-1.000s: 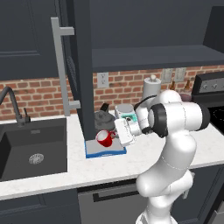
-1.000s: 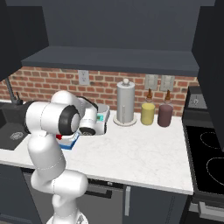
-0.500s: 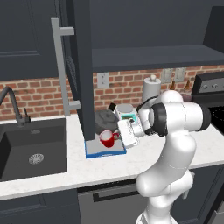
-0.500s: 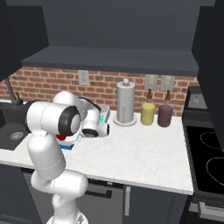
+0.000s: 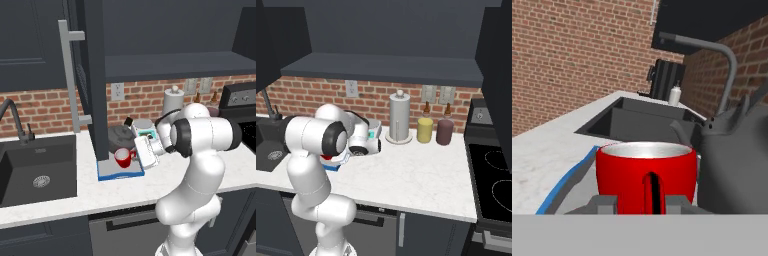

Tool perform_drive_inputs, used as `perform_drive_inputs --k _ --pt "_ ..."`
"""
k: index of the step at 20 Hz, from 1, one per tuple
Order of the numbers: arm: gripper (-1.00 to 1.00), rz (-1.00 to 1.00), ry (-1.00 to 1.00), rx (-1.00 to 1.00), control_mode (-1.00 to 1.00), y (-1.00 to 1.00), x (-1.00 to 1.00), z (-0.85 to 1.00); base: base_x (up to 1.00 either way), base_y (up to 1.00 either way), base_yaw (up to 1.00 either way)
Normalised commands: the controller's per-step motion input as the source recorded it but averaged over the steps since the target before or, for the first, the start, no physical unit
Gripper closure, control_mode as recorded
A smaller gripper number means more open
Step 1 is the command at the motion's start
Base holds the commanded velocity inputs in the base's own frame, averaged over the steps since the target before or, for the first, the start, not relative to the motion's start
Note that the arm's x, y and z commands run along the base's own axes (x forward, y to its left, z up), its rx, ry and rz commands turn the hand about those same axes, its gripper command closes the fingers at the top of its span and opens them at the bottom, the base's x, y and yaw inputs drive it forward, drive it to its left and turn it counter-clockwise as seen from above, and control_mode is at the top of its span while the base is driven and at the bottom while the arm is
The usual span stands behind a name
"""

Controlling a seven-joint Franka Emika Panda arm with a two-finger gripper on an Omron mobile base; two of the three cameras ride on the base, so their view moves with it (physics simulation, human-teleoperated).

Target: Pick the kettle from the counter and place it on the tray. Then pick the mug from the cabinet and place it on the tray. Then close the cabinet doors.

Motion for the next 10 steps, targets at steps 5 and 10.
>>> perform_drive_inputs --k 5,10 --pt "-1.0 0.0 0.0 -0.04 -1.0 0.0 -0.01 -0.05 0.0 0.0 0.0" --pt "-1.0 0.0 0.0 -0.02 -1.0 0.0 -0.04 0.0 0.0 0.0 0.0"
